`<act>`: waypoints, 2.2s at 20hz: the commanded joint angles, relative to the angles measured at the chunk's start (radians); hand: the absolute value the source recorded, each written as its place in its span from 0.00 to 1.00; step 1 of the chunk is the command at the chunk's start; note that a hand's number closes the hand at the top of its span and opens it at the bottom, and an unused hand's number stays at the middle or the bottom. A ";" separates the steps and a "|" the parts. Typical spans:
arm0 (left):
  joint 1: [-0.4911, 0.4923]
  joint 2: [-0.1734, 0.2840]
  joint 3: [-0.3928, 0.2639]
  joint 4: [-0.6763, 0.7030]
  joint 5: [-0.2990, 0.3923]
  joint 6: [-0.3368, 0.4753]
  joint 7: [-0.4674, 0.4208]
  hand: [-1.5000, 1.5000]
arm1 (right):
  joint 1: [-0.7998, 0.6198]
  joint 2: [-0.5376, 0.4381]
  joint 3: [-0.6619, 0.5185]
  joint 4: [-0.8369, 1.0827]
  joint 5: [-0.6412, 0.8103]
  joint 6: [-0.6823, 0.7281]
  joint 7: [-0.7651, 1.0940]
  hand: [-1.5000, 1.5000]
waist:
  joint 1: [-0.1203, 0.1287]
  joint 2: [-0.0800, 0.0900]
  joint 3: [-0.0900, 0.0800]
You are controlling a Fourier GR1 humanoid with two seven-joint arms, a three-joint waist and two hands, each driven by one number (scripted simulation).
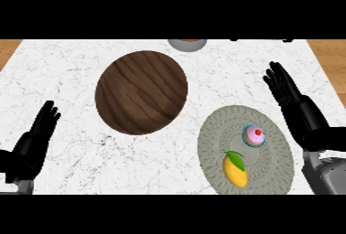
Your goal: Pick the cupcake from the placemat and place it in the bowl
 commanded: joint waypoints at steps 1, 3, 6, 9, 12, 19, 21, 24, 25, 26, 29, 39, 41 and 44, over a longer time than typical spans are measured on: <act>-0.009 -0.035 -0.040 -0.027 -0.007 -0.036 -0.004 0.50 | -0.049 -0.014 -0.003 -0.016 0.040 -0.020 0.074 1.00 | 0.004 0.005 0.036; -0.055 -0.045 -0.110 -0.096 -0.045 -0.045 0.044 0.50 | -0.009 -0.061 -0.058 -0.004 -0.016 0.063 0.031 1.00 | -0.004 0.004 0.038; -0.177 -0.061 -0.212 -0.144 -0.092 -0.089 0.100 0.50 | -0.021 -0.114 -0.101 0.013 -0.058 0.127 0.035 1.00 | -0.024 0.004 0.039; -0.153 -0.132 -0.282 -0.113 -0.099 -0.106 0.088 0.50 | 0.034 -0.153 -0.021 0.124 0.192 0.012 0.033 1.00 | -0.011 0.009 0.038; -0.191 -0.140 -0.249 -0.148 -0.095 -0.113 0.173 0.50 | 0.028 -0.048 -0.036 0.198 0.145 0.086 -0.097 0.00 | 0.004 0.007 0.038; -0.176 -0.160 -0.269 -0.181 -0.107 -0.103 0.192 0.50 | -0.111 -0.240 0.095 0.239 0.438 0.159 -0.030 0.00 | 0.020 0.006 0.037; -0.174 -0.156 -0.261 -0.183 -0.098 -0.109 0.202 0.50 | -0.160 -0.289 0.132 0.150 0.475 0.200 0.143 0.00 | 0.012 0.001 0.035; -0.203 -0.151 -0.255 -0.144 -0.101 -0.129 0.190 0.50 | -0.273 -0.361 0.198 0.199 0.544 0.339 0.254 0.00 | 0.031 0.008 0.033; -0.186 -0.161 -0.266 -0.140 -0.107 -0.123 0.177 0.50 | -0.239 -0.406 0.245 0.171 0.546 0.426 0.258 0.00 | 0.021 0.005 0.032; -0.173 -0.157 -0.277 -0.161 -0.109 -0.124 0.192 0.50 | -0.284 -0.437 0.233 0.173 0.500 0.520 0.306 0.00 | 0.031 0.003 0.031; -0.182 -0.151 -0.261 -0.162 -0.103 -0.137 0.179 0.50 | -0.336 -0.408 0.292 0.156 0.440 0.694 0.438 0.00 | 0.033 0.004 0.032; -0.194 -0.207 -0.255 -0.161 -0.152 -0.118 0.201 0.50 | -0.535 -0.206 0.249 0.191 0.230 0.977 0.892 0.00 | 0.011 0.005 0.036; -0.205 -0.215 -0.230 -0.083 -0.156 -0.146 0.149 0.50 | -0.468 -0.191 0.261 0.206 0.305 0.946 0.854 0.00 | 0.005 0.007 0.037; -0.201 -0.198 -0.182 -0.086 -0.144 -0.175 0.154 0.50 | -0.490 -0.156 0.215 0.161 0.256 0.986 0.960 0.00 | 0.005 0.006 0.037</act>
